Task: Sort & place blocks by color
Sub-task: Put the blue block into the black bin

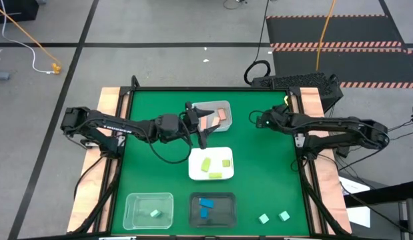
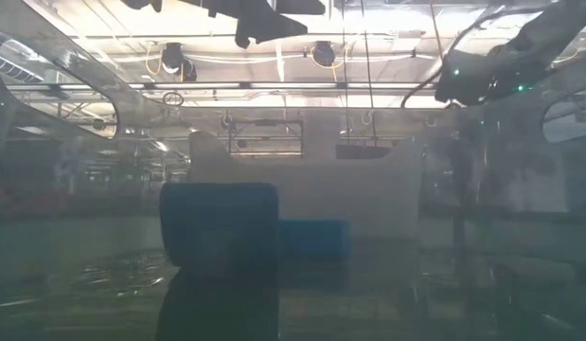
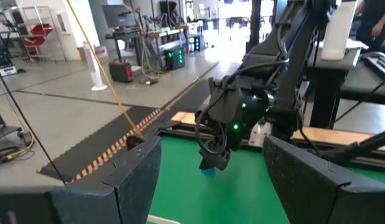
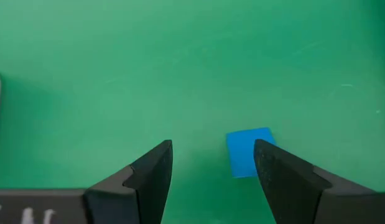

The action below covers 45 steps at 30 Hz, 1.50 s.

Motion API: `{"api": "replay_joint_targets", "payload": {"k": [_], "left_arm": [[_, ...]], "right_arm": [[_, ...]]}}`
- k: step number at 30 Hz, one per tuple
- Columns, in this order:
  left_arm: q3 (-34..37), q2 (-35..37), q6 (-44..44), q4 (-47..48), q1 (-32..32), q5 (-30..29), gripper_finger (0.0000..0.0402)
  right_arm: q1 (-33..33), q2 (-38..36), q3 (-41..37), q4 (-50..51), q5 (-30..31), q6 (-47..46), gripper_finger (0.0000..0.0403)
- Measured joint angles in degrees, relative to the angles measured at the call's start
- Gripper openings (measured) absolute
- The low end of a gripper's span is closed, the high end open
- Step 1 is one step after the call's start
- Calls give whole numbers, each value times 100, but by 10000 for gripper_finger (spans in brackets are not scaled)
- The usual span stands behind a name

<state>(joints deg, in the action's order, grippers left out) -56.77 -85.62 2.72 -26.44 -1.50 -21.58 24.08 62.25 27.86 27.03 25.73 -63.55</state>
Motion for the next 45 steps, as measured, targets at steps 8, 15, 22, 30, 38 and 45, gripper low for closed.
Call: {"api": "replay_joint_targets", "payload": {"k": [8, 15, 22, 30, 38, 45], "left_arm": [[0, 0, 2, 136, 6, 2, 282], [0, 0, 0, 138, 74, 2, 282], [0, 0, -16, 136, 79, 2, 282], [0, 0, -19, 138, 79, 2, 282], [0, 0, -20, 140, 79, 2, 282], [0, 0, -20, 140, 79, 2, 282]], "right_arm": [[0, 489, 0, 72, 176, 174, 215], [0, 849, 11, 62, 251, 341, 215], [-2, 1038, -7, 54, 106, 328, 215], [-4, 1111, 0, -2, 301, 213, 215], [39, 1118, -7, -122, 588, -322, 215], [114, 1118, -7, -208, 562, -328, 198]]}}
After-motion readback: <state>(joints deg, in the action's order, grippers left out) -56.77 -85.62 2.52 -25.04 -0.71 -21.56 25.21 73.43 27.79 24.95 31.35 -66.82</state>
